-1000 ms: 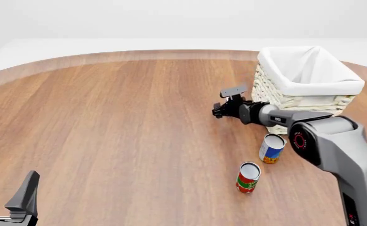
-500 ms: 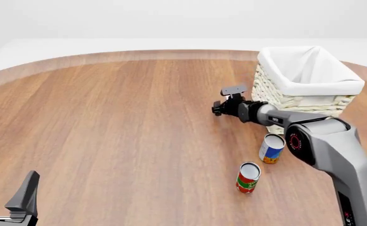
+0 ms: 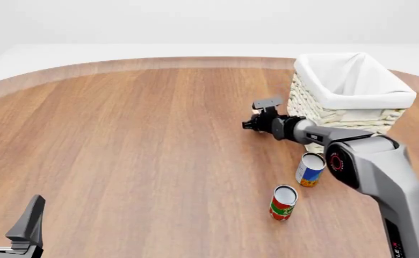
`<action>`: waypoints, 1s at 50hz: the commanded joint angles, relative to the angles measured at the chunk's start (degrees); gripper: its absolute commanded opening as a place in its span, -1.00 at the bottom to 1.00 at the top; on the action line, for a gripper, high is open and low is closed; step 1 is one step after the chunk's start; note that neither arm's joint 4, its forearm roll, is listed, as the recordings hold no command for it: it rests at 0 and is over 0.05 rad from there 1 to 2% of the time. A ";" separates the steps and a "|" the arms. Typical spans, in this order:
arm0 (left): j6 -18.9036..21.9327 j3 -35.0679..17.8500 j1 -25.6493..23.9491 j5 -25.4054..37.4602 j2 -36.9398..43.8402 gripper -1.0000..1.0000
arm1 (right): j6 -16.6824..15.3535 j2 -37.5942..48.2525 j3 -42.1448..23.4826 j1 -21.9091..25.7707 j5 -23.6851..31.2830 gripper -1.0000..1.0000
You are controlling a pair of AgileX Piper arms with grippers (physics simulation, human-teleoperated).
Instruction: Pick up the alphabet soup and the cream cheese box, and put them in the basket.
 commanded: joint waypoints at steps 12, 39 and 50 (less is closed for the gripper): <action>0.00 0.00 0.00 0.00 0.00 1.00 | 0.22 -12.28 16.39 2.48 -7.66 -1.00; 0.00 0.00 0.00 0.00 0.00 1.00 | 1.72 -28.65 32.60 4.31 -15.53 -1.00; 0.00 0.00 0.00 0.00 0.00 1.00 | 0.71 -36.60 39.23 4.90 -17.67 -1.00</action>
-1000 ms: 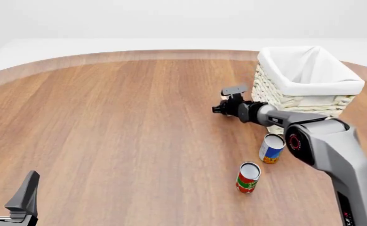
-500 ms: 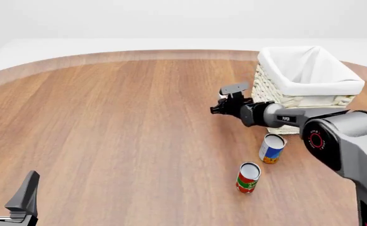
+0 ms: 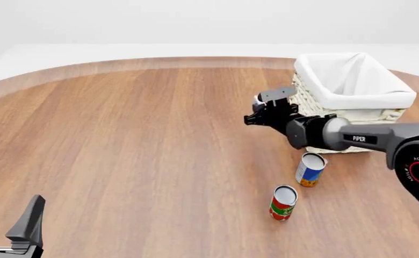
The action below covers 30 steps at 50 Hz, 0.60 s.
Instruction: Pick up the alphabet soup and the cream cheese box, and put them in the basket.
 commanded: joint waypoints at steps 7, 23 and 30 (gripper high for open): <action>0.00 0.00 0.00 0.00 0.00 1.00 | -0.58 -13.33 10.04 1.32 -3.11 -1.00; 0.00 0.00 0.00 0.00 0.00 1.00 | -1.44 -20.70 13.91 0.66 -3.18 -1.00; 0.00 0.00 0.00 0.00 0.00 1.00 | -1.85 -23.45 14.70 0.18 -2.89 -1.00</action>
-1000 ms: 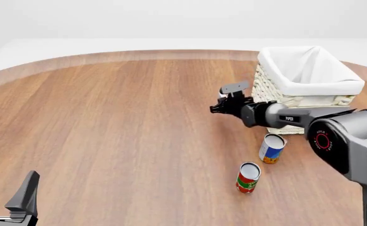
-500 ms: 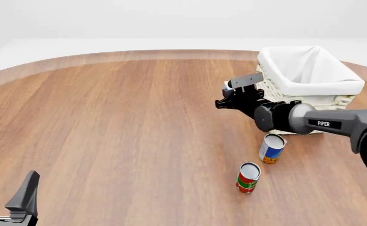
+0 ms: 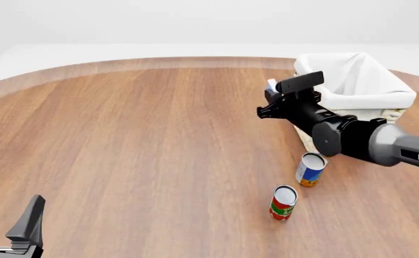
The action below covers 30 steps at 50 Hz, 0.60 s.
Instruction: Pick up the alphabet soup and the cream cheese box, and put them in the basket.
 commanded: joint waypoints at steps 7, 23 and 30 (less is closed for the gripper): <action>0.00 0.00 0.00 0.00 0.00 1.00 | -0.74 -8.95 2.72 -1.17 0.85 -1.00; 0.00 0.00 0.00 0.00 0.00 1.00 | -2.02 -13.24 2.44 -4.20 2.52 -1.00; 0.00 0.00 0.00 0.00 0.00 1.00 | -2.52 -14.66 1.89 -6.06 3.43 -1.00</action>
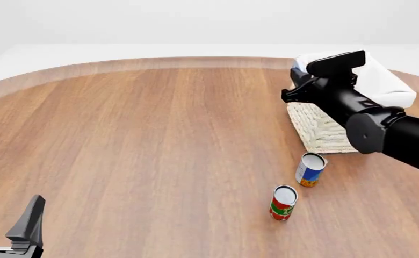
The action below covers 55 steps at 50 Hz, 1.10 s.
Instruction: Pick up the alphabet soup and the cream cheese box, and put them in the basket.
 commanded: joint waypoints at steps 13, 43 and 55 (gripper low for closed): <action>0.00 0.00 0.00 0.00 0.00 1.00 | -0.60 -3.93 -2.36 -5.45 3.06 -1.00; 0.00 0.00 0.00 0.00 0.00 1.00 | -4.21 3.69 -15.71 -12.37 11.28 -1.00; 0.00 0.00 0.00 0.00 0.00 1.00 | -4.55 9.84 -21.99 -15.85 13.65 -1.00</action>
